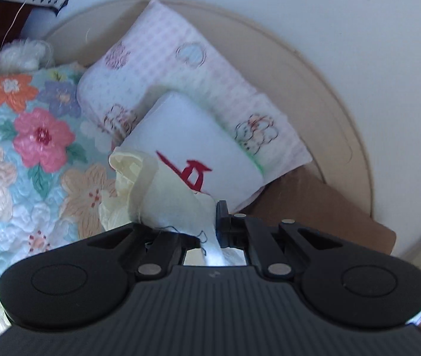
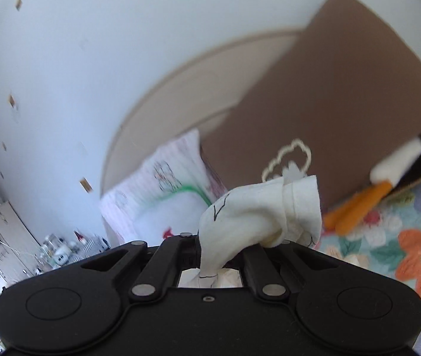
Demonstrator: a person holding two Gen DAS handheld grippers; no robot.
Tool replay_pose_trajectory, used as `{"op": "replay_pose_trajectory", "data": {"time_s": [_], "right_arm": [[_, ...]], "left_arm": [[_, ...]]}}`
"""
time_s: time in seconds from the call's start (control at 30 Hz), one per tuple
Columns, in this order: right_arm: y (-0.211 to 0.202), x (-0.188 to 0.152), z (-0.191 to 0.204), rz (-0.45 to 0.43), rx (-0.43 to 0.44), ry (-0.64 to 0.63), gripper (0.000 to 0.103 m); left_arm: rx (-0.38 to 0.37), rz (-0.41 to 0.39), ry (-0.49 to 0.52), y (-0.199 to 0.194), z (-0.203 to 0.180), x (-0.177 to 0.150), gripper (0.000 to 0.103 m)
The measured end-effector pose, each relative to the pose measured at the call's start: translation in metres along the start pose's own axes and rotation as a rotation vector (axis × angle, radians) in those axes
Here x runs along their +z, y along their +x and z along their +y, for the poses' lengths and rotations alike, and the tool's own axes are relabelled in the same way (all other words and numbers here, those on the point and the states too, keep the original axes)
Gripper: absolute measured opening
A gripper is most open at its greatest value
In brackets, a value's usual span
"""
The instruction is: Fold clothes
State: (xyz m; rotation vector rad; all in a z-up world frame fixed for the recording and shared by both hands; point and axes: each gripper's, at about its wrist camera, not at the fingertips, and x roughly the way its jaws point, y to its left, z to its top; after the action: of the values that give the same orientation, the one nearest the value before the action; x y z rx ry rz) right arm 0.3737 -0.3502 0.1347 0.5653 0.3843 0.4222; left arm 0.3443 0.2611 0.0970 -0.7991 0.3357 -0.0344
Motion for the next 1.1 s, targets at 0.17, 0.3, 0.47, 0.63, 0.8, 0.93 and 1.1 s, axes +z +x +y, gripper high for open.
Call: {"op": "replay_pose_trajectory", "data": {"time_s": [0.17,0.3,0.47,0.63,0.8,0.93,1.1], "right_arm": [[-0.027,-0.039,-0.035,0.1,-0.007,0.109,0.004],[-0.018,-0.106,-0.067,0.253,-0.163,0.1,0.004],[0.009,-0.181,-0.106,0.506,-0.334,0.083,0.004],[0.0,-0.188,-0.112,0.525,-0.349,0.14,0.004],[-0.017,-0.177,-0.083,0.52,-0.324,0.095,0.004],[-0.005,-0.204,-0.107,0.612,-0.397,0.23,0.01],[-0.033,-0.222,-0.141,0.359,-0.433,0.615,0.068]], "left_arm": [[0.061,0.008,0.064,-0.034,0.021,-0.03,0.002],[0.185,0.155,0.066,-0.028,0.069,-0.084,0.002],[0.343,0.366,0.012,-0.003,0.144,-0.152,0.002],[0.344,0.375,-0.042,-0.016,0.164,-0.158,0.002],[0.367,0.392,0.086,-0.019,0.137,-0.14,0.002],[0.445,0.483,0.128,-0.013,0.139,-0.153,0.004],[0.461,0.517,0.132,-0.042,0.104,-0.167,0.012]]}}
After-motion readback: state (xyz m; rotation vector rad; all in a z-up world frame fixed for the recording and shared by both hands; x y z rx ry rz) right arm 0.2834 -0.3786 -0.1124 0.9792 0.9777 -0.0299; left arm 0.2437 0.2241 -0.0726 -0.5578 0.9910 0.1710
